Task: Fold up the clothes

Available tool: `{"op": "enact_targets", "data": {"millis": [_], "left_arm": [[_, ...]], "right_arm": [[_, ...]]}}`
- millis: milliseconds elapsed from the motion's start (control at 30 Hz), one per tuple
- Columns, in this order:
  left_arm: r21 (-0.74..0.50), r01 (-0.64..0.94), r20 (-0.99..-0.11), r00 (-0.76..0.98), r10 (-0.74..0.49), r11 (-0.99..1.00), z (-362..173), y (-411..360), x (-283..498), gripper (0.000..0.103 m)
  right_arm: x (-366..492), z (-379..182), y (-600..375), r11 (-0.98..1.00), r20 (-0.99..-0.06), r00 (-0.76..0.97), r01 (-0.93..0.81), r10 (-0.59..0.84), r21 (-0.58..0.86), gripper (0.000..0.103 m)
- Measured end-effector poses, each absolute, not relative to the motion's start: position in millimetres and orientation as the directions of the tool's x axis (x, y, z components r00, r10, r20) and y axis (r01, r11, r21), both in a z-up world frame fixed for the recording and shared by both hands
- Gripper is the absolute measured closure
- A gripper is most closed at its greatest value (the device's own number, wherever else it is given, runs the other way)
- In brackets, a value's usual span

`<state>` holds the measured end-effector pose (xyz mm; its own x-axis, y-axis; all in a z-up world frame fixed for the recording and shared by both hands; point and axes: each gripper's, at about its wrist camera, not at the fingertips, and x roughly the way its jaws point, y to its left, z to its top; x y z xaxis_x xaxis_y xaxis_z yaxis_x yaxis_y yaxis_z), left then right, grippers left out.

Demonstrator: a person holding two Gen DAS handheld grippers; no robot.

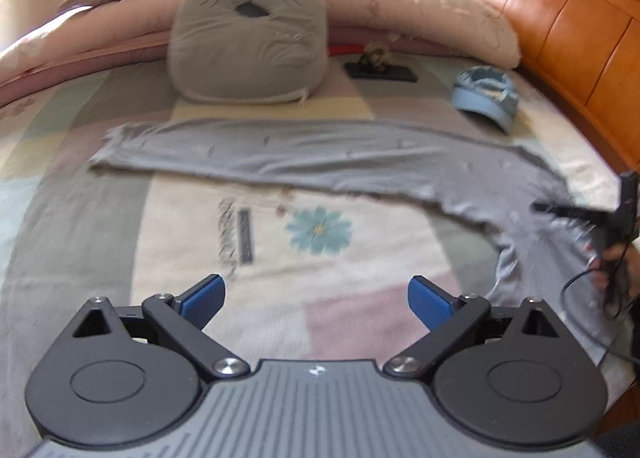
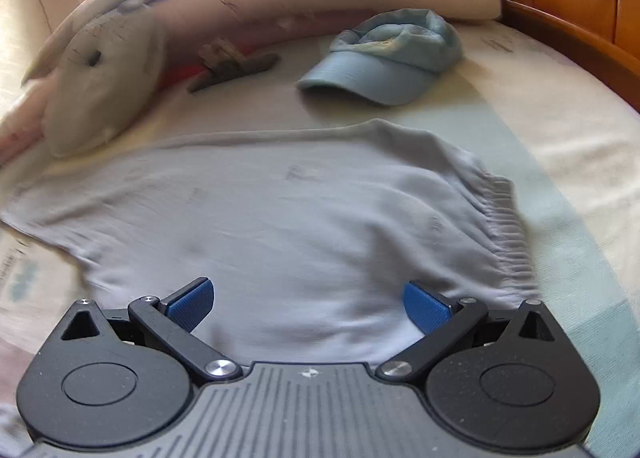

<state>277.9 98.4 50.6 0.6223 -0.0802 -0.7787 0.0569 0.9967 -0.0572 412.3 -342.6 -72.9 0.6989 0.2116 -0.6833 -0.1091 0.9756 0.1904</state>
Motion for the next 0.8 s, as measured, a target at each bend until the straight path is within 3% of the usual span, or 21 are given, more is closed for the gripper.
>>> {"op": "enact_targets", "data": {"millis": [133,267,433,600,800], "left_arm": [[-0.002,-0.032,-0.811,0.585,0.017,0.999,38,102,250,0.005],[0.058,-0.115,-0.835,0.538,0.112,0.992,25,106,222,0.005],[0.099,-0.064,-0.846,0.52,0.118,0.993,1,89,203,0.005],[0.048,-0.073,-0.863,0.498,0.078,0.996,-33,95,190,0.005],[-0.002,-0.135,-0.875,0.48,0.063,0.991,-56,139,159,0.005]], "right_arm": [[397,-57,-375,0.981,-0.695,0.706,0.006,0.133,0.195,0.0],[349,-32,-365,0.975,-0.683,0.704,-0.061,0.192,0.212,0.0],[299,-45,-317,0.972,-0.737,0.638,-0.201,0.226,0.124,0.0],[260,-68,-272,0.953,-0.801,0.565,-0.302,0.198,0.022,0.0],[258,-72,-267,0.968,-0.806,0.568,-0.249,0.166,0.024,0.0]]}}
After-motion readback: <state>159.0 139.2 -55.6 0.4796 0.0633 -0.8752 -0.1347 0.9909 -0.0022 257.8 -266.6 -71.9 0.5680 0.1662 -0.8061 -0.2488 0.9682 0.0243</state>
